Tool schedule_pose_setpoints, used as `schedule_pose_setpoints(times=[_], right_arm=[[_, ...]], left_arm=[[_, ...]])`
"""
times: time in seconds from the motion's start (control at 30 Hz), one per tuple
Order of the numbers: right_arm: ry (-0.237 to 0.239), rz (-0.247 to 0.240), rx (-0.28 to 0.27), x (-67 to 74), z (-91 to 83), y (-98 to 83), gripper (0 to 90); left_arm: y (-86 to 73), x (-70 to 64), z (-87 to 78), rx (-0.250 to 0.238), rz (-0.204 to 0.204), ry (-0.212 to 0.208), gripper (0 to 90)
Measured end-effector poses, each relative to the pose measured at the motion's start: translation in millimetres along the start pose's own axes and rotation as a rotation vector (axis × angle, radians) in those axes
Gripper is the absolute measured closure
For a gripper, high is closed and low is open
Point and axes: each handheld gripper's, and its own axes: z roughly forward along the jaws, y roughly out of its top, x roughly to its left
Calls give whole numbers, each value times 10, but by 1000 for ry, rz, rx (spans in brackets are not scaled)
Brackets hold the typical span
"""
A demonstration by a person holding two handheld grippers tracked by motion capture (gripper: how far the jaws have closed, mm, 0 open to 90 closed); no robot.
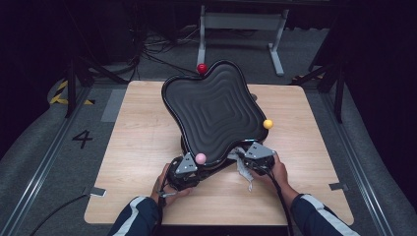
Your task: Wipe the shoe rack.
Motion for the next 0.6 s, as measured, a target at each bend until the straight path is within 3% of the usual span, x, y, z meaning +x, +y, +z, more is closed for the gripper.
schedule_pose_setpoints(times=[0.23,0.6], right_arm=[[-69,49,38,-210,-26,-95,790],[-97,74,50,-342,-47,-156,790]], left_arm=[[0,-1,1,0,0,1,729],[-6,-25,2,26,9,5,722]])
